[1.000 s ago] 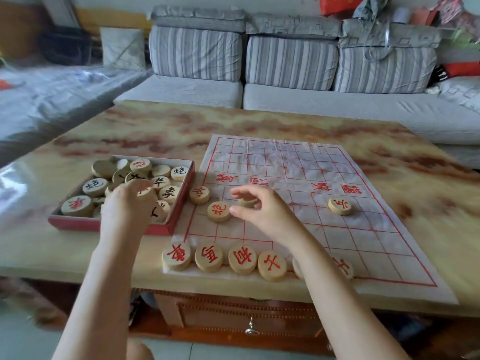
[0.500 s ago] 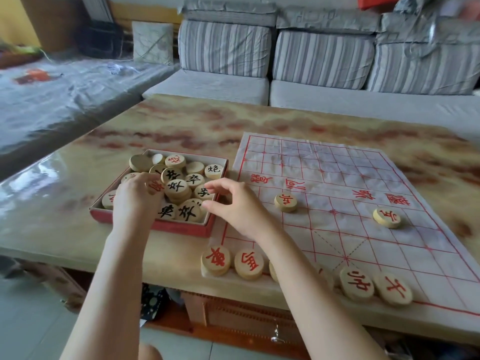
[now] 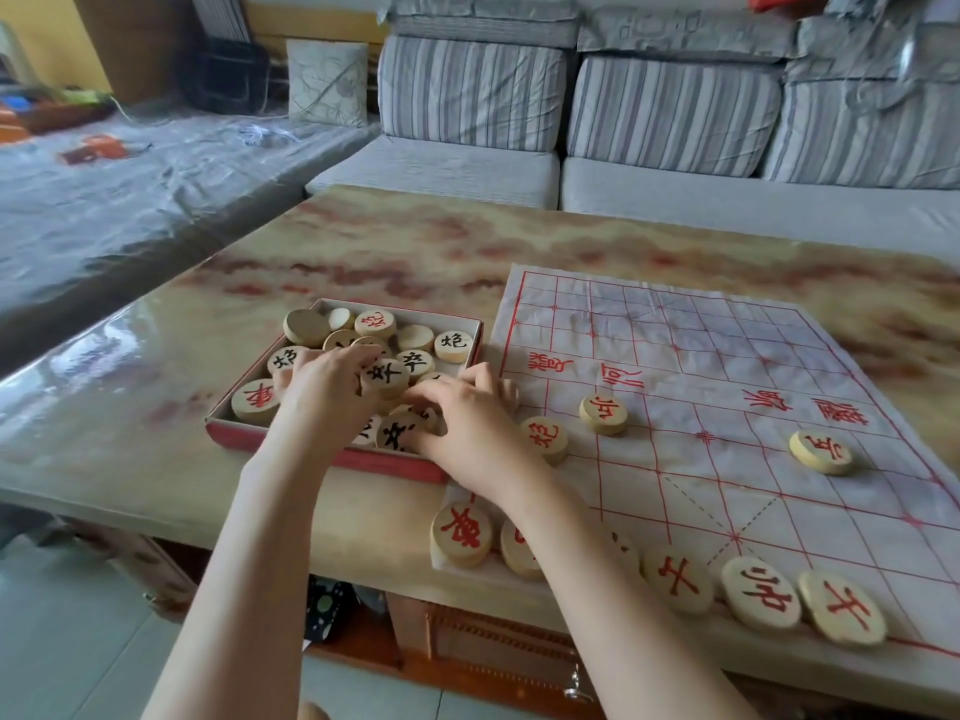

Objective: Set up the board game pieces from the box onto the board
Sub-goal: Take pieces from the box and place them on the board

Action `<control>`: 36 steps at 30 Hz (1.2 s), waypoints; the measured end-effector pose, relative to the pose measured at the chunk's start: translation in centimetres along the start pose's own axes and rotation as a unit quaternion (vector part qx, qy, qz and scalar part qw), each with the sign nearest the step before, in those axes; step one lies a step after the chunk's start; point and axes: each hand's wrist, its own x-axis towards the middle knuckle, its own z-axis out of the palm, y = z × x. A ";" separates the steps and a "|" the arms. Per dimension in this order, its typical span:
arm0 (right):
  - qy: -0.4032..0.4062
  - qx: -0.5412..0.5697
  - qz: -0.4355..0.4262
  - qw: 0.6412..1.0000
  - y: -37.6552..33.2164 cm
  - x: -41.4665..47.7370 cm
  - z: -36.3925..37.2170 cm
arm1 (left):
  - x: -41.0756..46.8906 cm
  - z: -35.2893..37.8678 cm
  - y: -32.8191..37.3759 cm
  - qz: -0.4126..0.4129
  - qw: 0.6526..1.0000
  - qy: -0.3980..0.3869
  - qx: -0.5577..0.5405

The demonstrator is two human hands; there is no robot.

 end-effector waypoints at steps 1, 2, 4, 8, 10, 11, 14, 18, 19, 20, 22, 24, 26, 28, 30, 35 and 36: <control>0.000 -0.008 -0.005 1.000 0.0 0.1 0.1 | 0.0 0.0 0.0 0.004 1.000 -0.020 0.005; -0.001 -0.010 -0.007 1.000 0.0 0.1 0.2 | 0.0 -0.1 0.1 0.006 0.999 -0.031 0.007; -0.006 0.009 0.002 1.000 -0.1 0.2 0.4 | 0.0 -0.2 0.4 0.008 1.000 -0.029 -0.003; 0.023 0.042 0.000 0.999 -0.2 0.2 0.0 | -0.1 -0.2 1.2 0.001 1.000 0.009 -0.007; 0.071 0.091 0.002 0.993 0.0 0.2 -0.6 | -0.2 -0.5 1.4 0.007 0.999 0.025 -0.020; 0.089 0.125 0.013 0.988 0.2 0.2 -1.1 | -0.2 -0.7 1.6 0.012 0.999 0.035 -0.040; 0.117 0.171 0.059 0.976 1.8 0.3 -3.0 | -0.4 -1.1 2.5 0.025 0.992 0.055 -0.114; 0.125 0.328 0.201 0.915 5.4 1.4 -6.5 | 0.7 0.2 5.8 0.043 0.988 0.032 -0.145; 0.122 0.369 0.232 0.892 6.4 1.9 -7.4 | 1.5 0.5 6.9 0.046 0.988 0.017 -0.144; 0.117 0.389 0.256 0.877 7.5 2.4 -8.2 | 2.5 0.8 7.9 0.051 0.989 0.001 -0.137; 0.107 0.414 0.287 0.857 9.6 3.0 -9.5 | 4.7 1.3 10.0 0.066 0.990 -0.031 -0.119; 0.115 0.389 0.304 0.862 11.4 3.6 -10.4 | 6.6 2.0 11.7 0.079 0.989 -0.059 -0.106; 0.126 0.287 0.320 0.894 13.1 4.4 -10.9 | 8.0 2.9 12.7 0.083 0.989 -0.087 -0.088; 0.130 0.198 0.323 0.916 14.6 5.4 -11.1 | 9.1 4.1 13.1 0.082 0.988 -0.116 -0.066; 0.128 0.121 0.324 0.930 16.0 6.5 -11.1 | 10.2 5.3 13.1 0.079 0.987 -0.130 -0.047; 0.122 0.025 0.319 0.940 18.2 8.6 -10.1 | 12.0 7.2 13.1 0.067 0.992 -0.102 -0.037; 0.117 0.011 0.317 0.941 18.4 8.7 -9.8 | 12.1 7.5 13.1 0.065 0.992 -0.104 -0.029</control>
